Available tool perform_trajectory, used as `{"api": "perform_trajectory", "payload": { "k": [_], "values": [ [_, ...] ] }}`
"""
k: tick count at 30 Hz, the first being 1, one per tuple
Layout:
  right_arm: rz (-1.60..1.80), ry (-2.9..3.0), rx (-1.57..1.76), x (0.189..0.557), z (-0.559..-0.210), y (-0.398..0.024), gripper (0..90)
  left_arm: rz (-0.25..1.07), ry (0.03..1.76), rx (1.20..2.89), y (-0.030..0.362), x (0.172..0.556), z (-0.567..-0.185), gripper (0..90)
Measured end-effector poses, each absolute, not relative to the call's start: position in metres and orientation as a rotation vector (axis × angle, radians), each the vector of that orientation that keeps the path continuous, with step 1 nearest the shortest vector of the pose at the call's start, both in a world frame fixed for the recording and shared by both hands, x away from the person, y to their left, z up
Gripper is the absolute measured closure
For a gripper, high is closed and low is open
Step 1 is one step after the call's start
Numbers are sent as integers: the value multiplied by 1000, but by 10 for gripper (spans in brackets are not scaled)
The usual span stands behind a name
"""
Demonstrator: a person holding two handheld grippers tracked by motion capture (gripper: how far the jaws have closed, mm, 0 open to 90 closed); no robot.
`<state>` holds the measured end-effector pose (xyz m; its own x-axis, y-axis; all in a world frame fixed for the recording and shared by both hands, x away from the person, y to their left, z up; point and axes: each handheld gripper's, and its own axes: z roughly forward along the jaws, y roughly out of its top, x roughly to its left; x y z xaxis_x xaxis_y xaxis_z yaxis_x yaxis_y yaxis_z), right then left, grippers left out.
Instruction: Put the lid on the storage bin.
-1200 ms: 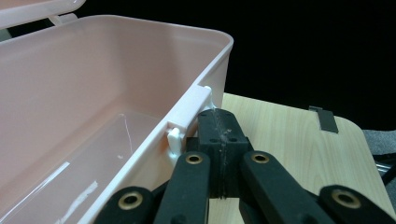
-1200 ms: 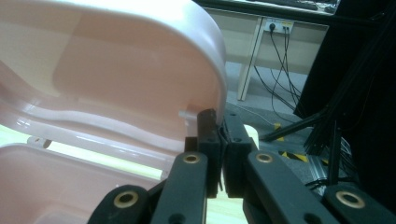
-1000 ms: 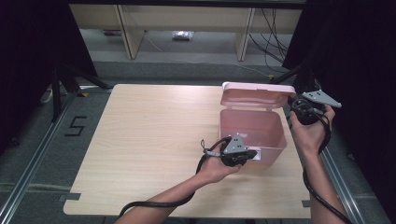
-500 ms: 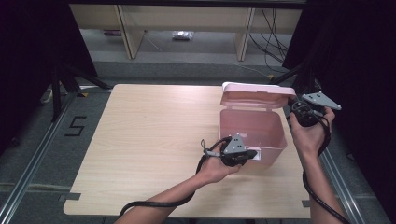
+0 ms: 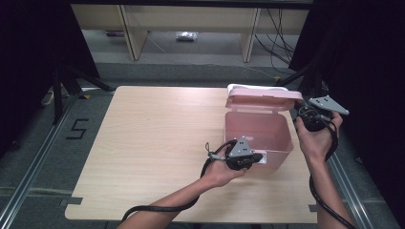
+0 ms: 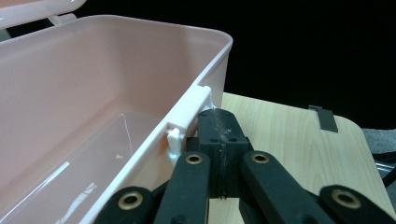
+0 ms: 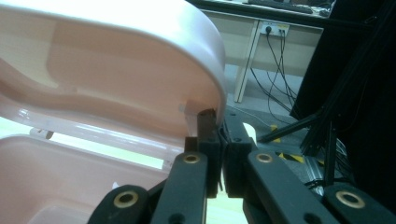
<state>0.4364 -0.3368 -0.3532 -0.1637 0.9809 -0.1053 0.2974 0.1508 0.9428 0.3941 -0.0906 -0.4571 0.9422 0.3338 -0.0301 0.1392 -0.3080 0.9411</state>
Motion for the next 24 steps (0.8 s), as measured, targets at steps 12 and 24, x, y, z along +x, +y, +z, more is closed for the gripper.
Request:
{"api": "perform_trajectory", "payload": {
  "k": [12,24],
  "values": [
    [1039,1601,1270,431,-356,-335,890,198,346,1891,-91,394,-457,899],
    [1038,1595,1281,424,-360,-334,890,203,345,1901,-91,394,-456,899]
  ]
}}
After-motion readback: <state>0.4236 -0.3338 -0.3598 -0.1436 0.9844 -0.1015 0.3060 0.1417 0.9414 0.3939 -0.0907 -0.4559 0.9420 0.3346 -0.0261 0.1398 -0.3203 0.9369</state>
